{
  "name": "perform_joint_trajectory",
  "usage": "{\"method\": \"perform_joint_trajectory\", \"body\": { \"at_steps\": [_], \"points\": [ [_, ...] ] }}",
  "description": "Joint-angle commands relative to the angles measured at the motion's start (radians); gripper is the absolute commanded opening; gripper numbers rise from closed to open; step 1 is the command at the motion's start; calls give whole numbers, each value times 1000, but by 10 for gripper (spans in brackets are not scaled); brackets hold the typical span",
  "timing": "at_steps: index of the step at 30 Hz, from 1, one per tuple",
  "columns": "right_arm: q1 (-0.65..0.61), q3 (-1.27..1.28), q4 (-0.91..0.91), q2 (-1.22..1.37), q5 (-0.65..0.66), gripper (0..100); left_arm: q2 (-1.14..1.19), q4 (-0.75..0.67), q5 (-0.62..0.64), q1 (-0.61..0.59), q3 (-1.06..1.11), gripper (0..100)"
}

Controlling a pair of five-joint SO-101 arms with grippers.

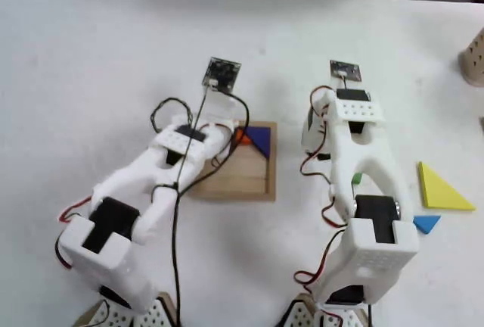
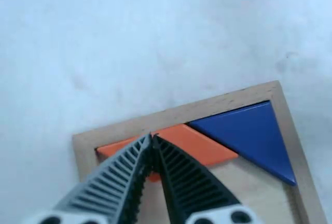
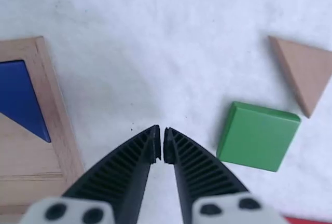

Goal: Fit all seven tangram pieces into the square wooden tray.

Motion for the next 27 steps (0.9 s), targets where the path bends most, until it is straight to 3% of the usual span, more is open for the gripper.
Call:
{"method": "perform_joint_trajectory", "body": {
  "at_steps": [1, 6, 21, 27],
  "points": [
    [-8, -6, -13, -5, 14, 18, -102, 55, -26, -24, -6, 20],
    [-8, -8, -13, -5, 14, 18, -246, 55, -26, -61, 118, 20],
    [-8, -6, -13, -5, 14, 18, -19, 106, -25, -53, -43, 20],
    [-8, -6, -13, -5, 14, 18, -13, 81, -25, 10, -44, 20]
  ]
}}
